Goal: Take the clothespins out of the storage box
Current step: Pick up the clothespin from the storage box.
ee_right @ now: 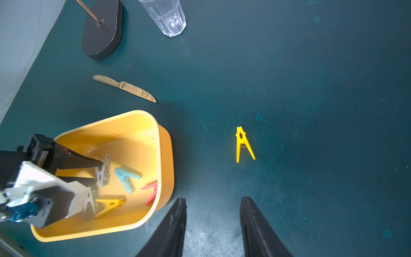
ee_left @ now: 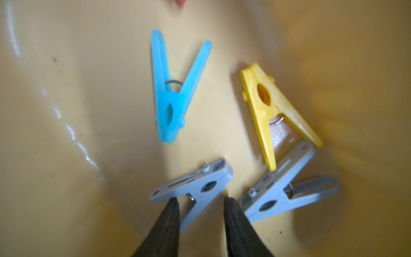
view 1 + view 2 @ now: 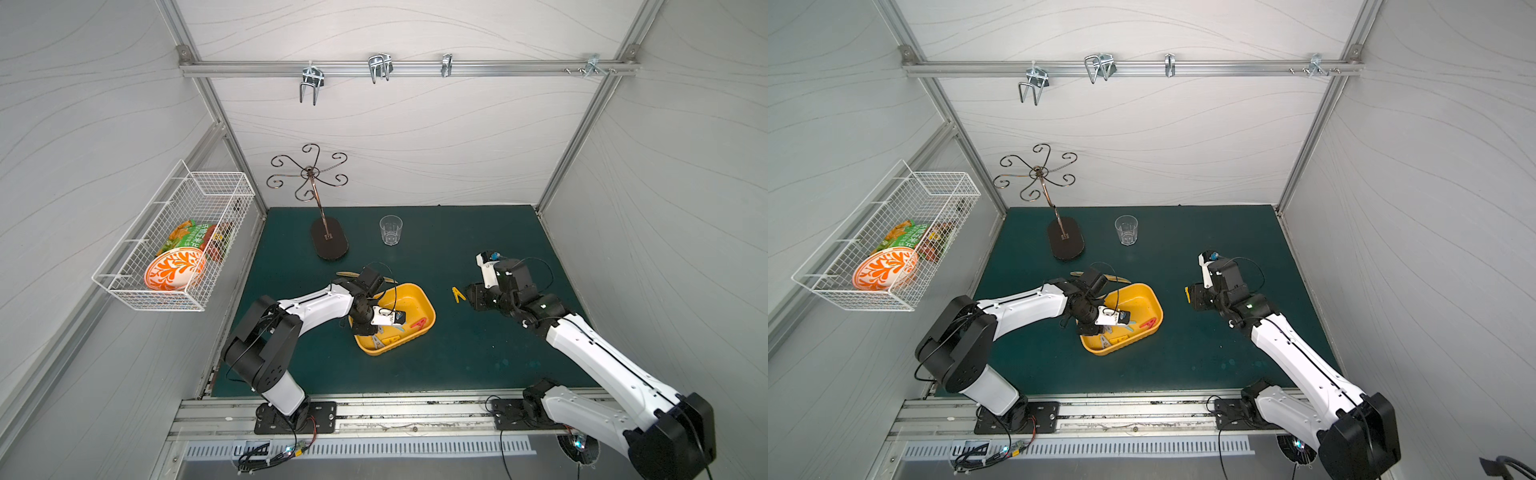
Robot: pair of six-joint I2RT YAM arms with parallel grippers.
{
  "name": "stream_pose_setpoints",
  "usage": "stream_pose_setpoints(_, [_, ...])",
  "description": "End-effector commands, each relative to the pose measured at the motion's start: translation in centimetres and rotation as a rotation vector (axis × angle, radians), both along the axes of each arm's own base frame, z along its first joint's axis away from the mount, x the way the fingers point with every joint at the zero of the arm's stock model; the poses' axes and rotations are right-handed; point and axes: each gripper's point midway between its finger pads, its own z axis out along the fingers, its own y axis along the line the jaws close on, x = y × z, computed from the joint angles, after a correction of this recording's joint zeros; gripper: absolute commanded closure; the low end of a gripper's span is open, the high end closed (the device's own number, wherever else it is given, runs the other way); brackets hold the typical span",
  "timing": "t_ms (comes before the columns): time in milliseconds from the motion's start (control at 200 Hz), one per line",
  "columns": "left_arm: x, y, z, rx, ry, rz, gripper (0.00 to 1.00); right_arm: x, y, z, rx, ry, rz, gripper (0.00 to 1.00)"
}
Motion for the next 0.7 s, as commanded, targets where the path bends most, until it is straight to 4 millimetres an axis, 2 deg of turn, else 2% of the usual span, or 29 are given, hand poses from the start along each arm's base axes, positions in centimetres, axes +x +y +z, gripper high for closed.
stream_pose_setpoints(0, [0.4, -0.6, 0.1, -0.003, -0.001, -0.038, 0.61, -0.4, -0.5, 0.3, 0.001, -0.004, -0.013, 0.57])
stream_pose_setpoints(75, [0.4, -0.5, -0.2, 0.006, 0.003, -0.036, 0.63, -0.4, -0.6, 0.4, -0.002, -0.013, -0.015, 0.57])
stream_pose_setpoints(225, [0.3, -0.4, -0.5, 0.023, 0.018, -0.029, 0.82, -0.4, -0.7, 0.6, -0.003, -0.023, -0.017, 0.58])
stream_pose_setpoints(400, [0.3, -0.5, 0.0, 0.013, 0.019, -0.021, 0.93, -0.4, -0.8, 0.6, -0.008, -0.026, -0.018, 0.59])
stream_pose_setpoints(485, [0.3, -0.9, 0.8, -0.006, 0.015, -0.015, 1.0, -0.4, -0.9, 0.6, -0.008, -0.024, -0.02, 0.59])
stream_pose_setpoints(585, [0.4, -1.5, 2.1, -0.04, 0.024, 0.006, 1.0, -0.5, -0.9, 0.8, -0.006, -0.029, -0.019, 0.59])
stream_pose_setpoints(695, [0.7, -2.9, 4.6, -0.108, 0.043, 0.048, 1.0, -0.5, -1.0, 1.3, -0.004, -0.039, -0.023, 0.59])
